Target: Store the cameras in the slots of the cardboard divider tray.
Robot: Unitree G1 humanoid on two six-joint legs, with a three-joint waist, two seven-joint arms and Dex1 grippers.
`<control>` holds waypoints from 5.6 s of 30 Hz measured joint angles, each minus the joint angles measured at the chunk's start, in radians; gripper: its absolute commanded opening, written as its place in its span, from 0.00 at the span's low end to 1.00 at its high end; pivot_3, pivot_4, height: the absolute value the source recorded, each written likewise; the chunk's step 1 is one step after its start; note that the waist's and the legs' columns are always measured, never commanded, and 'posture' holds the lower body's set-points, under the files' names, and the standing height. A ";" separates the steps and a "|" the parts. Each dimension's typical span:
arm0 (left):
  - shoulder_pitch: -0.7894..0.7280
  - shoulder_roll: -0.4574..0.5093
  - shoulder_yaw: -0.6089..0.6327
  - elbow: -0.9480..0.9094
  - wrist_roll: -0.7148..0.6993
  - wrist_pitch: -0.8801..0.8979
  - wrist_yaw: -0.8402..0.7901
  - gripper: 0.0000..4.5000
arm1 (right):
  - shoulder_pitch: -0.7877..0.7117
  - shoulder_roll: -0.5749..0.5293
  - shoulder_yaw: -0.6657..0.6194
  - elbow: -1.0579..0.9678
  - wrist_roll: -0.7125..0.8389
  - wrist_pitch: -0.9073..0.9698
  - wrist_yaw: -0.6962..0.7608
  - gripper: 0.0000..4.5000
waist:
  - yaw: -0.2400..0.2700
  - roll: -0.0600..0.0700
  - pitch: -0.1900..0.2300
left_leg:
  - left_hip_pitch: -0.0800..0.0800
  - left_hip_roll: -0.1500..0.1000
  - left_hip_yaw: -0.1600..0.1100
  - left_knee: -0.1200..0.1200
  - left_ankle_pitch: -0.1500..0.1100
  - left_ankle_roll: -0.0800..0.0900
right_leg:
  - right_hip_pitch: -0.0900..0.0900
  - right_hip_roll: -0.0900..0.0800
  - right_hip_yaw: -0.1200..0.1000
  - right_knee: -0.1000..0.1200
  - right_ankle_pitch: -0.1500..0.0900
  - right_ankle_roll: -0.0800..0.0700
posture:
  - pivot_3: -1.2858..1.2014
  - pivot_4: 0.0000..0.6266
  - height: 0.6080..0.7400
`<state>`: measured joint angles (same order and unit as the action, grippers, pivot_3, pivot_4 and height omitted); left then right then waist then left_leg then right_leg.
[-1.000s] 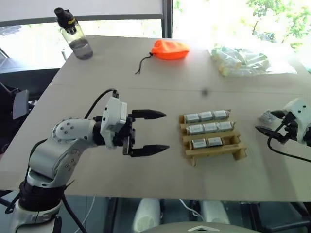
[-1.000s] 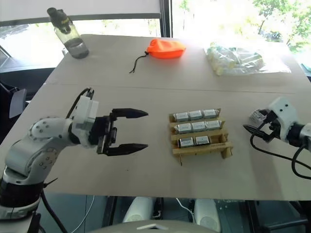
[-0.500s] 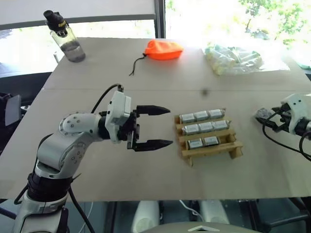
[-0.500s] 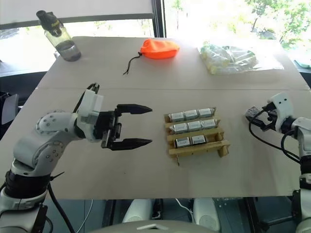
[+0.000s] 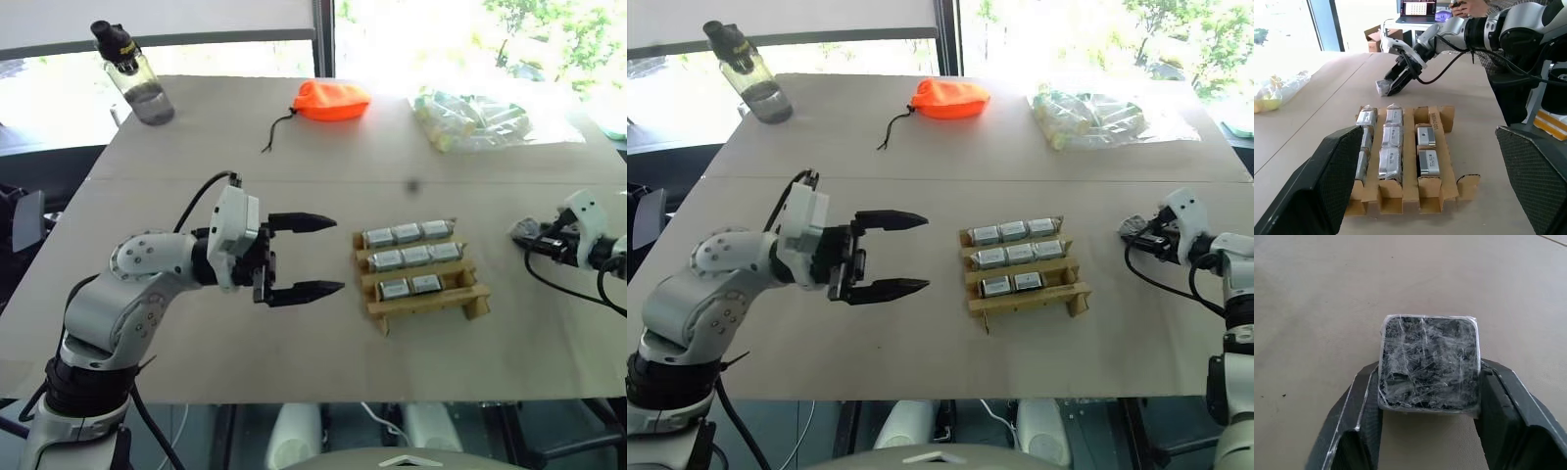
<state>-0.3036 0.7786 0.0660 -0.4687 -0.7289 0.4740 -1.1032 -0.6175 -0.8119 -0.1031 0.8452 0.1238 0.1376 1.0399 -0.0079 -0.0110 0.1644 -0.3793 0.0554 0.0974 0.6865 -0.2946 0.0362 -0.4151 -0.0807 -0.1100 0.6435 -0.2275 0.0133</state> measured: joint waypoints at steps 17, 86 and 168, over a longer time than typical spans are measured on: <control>-0.388 -0.208 -0.271 0.284 0.196 0.160 0.171 1.00 | 0.300 -0.164 0.050 -0.617 -0.466 -0.732 -0.478 0.44 | 0.015 0.001 0.000 | 0.002 0.000 0.002 0.001 0.002 -0.003 | 0.000 0.002 0.003 0.002 -0.002 0.004 | 0.52 0.24 0.89; -0.700 -0.419 -0.446 0.572 0.334 0.426 -0.020 0.18 | 0.372 -0.156 0.169 -0.904 -0.427 -0.752 -0.423 0.99 | 0.028 0.000 0.001 | -0.003 -0.002 -0.003 0.002 0.002 -0.003 | 0.000 0.000 -0.001 0.001 0.000 0.000 | 0.52 0.24 0.89; -0.474 -0.722 -0.722 0.500 0.672 0.272 0.255 1.00 | 0.964 0.105 -0.369 -0.804 0.540 -0.164 0.384 1.00 | 0.047 0.004 -0.004 | 0.000 -0.007 -0.015 0.003 -0.002 0.004 | 0.004 -0.001 -0.003 0.000 0.000 0.000 | 0.52 0.24 0.89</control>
<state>-0.7772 0.0571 -0.6564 0.0314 -0.0570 0.7461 -0.8483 0.3468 -0.7070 -0.4720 0.0415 0.6642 -0.0263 1.4237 0.0393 -0.0073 0.1609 -0.3797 0.0485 0.0822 0.6895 -0.2963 0.0406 -0.4106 -0.0818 -0.1127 0.6437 -0.2277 0.0136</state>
